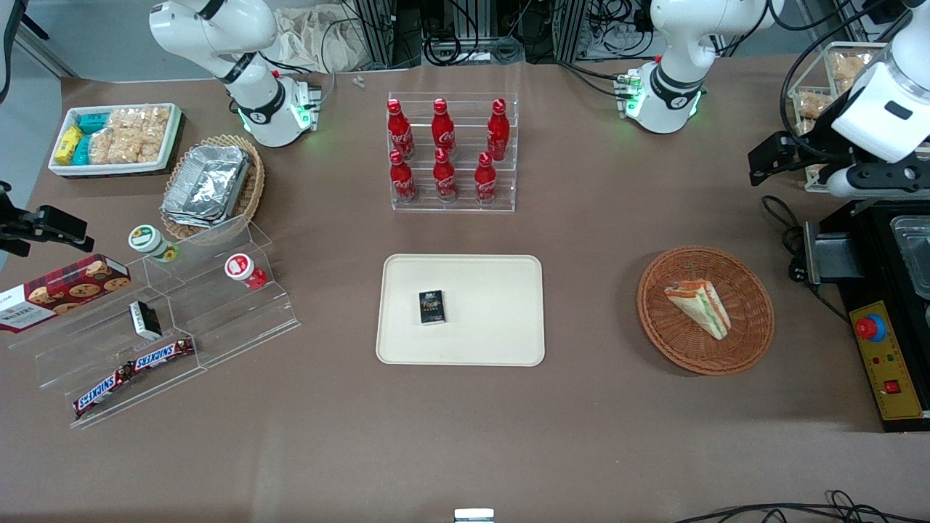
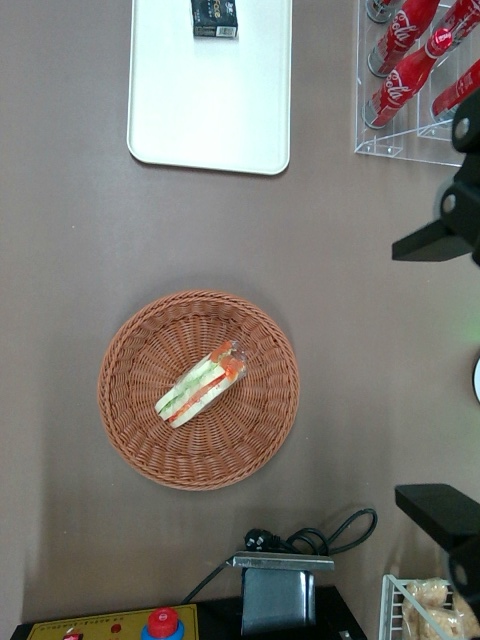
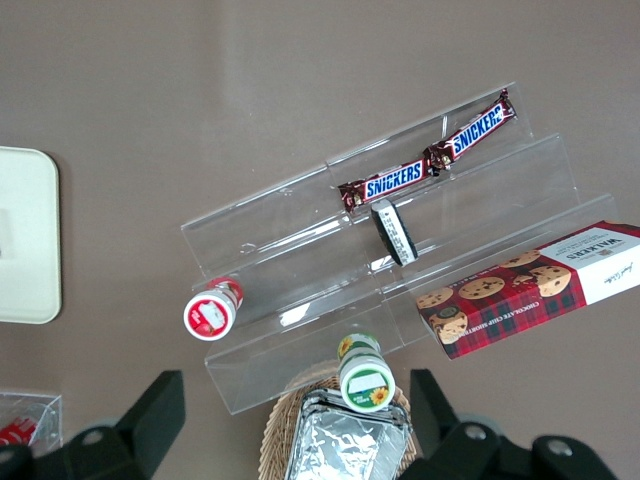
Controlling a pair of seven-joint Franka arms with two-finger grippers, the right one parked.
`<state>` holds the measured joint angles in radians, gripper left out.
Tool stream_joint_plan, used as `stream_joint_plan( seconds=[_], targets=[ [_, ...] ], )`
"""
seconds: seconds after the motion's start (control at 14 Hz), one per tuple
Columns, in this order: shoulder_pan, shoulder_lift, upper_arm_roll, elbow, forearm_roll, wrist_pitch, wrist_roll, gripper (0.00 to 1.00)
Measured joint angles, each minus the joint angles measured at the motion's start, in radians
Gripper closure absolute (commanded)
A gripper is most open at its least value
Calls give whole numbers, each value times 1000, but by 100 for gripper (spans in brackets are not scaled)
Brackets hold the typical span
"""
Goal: Place sandwich from basket to tray
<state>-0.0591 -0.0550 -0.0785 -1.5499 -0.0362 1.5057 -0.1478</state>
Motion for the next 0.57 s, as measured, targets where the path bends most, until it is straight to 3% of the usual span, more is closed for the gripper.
stream_joint_plan(
  seconds=[0.57],
  targets=[
    [2,11,5,0,0,-3,-75,0]
  ],
)
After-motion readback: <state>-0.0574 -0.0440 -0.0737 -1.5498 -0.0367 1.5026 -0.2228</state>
